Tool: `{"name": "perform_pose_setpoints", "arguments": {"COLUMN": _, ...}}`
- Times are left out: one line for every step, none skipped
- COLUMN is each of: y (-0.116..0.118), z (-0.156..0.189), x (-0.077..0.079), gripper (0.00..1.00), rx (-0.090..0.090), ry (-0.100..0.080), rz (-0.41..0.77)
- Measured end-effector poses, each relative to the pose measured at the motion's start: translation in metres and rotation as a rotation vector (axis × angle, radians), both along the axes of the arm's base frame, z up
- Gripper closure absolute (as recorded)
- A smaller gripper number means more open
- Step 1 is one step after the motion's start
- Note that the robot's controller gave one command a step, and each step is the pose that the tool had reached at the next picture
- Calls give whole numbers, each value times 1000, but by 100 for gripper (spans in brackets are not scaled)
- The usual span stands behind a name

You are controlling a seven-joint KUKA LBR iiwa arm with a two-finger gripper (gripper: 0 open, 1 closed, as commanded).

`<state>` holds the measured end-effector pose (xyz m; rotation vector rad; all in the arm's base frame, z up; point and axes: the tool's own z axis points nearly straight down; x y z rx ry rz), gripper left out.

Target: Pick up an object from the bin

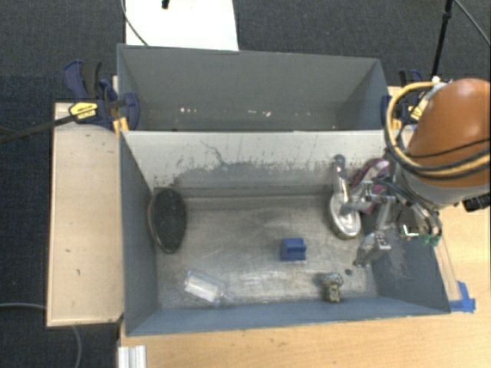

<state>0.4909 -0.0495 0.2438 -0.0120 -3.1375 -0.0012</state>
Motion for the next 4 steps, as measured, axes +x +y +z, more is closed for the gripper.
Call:
{"name": "perform_pose_setpoints", "arguments": {"y": 85, "z": -174, "x": 27, "gripper": 0, "rx": 1, "ry": -13, "rz": -14}}
{"name": "perform_pose_setpoints", "arguments": {"y": 60, "z": -171, "x": 31, "gripper": 0, "rx": 3, "ry": -15, "rz": -83}}
{"name": "perform_pose_setpoints", "arguments": {"y": 66, "z": -142, "x": 16, "gripper": 0, "rx": 0, "ry": -12, "rz": -99}}
{"name": "perform_pose_setpoints", "arguments": {"y": 53, "z": -172, "x": 33, "gripper": 0, "rx": 1, "ry": -14, "rz": -177}}
